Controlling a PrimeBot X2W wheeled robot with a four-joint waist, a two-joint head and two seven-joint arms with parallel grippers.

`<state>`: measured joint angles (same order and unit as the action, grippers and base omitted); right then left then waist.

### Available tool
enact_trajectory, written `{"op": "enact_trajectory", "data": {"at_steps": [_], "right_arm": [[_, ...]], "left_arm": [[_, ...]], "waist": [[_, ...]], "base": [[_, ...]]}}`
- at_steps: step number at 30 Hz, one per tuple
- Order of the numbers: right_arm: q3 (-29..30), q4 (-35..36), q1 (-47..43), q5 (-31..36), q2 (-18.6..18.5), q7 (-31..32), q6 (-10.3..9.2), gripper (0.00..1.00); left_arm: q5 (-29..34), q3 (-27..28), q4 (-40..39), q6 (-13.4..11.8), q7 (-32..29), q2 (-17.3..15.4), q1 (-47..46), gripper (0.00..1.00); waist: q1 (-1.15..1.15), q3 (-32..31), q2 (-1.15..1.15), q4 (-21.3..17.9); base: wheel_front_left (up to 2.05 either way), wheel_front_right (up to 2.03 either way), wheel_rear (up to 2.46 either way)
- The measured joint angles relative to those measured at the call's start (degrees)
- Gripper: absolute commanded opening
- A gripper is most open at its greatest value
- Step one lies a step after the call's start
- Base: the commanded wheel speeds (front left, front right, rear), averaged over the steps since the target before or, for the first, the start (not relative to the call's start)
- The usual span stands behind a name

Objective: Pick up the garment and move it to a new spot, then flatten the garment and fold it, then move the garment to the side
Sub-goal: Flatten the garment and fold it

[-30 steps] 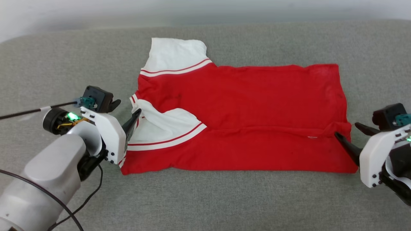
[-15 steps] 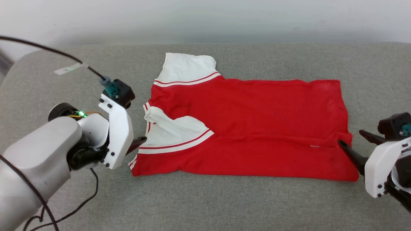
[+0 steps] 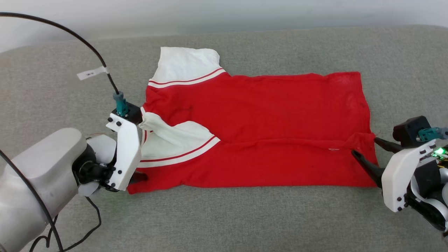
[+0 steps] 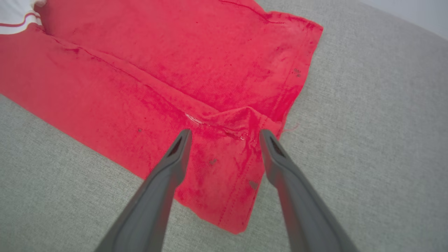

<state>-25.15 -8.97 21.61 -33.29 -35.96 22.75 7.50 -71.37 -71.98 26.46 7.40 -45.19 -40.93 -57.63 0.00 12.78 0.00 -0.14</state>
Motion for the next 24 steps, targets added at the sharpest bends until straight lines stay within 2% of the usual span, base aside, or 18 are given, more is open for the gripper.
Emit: {"op": "enact_trajectory", "data": {"at_steps": [9,10,11,12,17,24], "right_arm": [[-2.2,-0.8,2.7,-0.3,0.4,0.3,0.00,1.00],[-2.4,-0.9,3.1,-0.5,0.4,0.3,0.00,1.00],[-2.5,-1.0,3.4,-0.5,0.3,0.2,0.00,1.00],[-2.6,-1.3,3.7,-0.7,0.3,0.2,0.00,1.00],[-3.5,-1.5,5.9,-1.6,-2.0,1.1,0.00,1.00],[-9.9,1.8,11.8,-5.6,-10.6,11.1,0.00,1.00]], "left_arm": [[-0.3,-0.1,5.2,0.0,-2.0,1.5,1.4,1.00],[-0.3,-0.1,5.2,0.0,-1.9,1.6,1.6,0.71],[-0.3,-0.1,5.1,0.0,-1.5,1.6,1.7,0.16],[-0.3,-0.1,5.0,0.0,-1.5,1.7,2.0,0.00],[0.6,-0.8,2.9,0.0,0.0,1.7,2.8,0.00],[2.6,-1.3,-1.9,0.0,1.7,1.5,2.2,0.00]], "waist": [[0.00,2.4,0.00,-2.1],[0.00,2.5,0.00,-2.3],[0.00,2.4,0.00,-2.3],[0.00,2.3,0.00,-2.3],[0.00,0.8,0.00,-1.8],[0.00,-1.7,0.00,-0.6]], "base": [[0.00,0.00,0.00],[0.00,0.00,0.00],[0.00,0.00,0.00],[0.00,0.00,0.00],[0.00,0.00,0.00],[0.00,0.00,0.00]]}}
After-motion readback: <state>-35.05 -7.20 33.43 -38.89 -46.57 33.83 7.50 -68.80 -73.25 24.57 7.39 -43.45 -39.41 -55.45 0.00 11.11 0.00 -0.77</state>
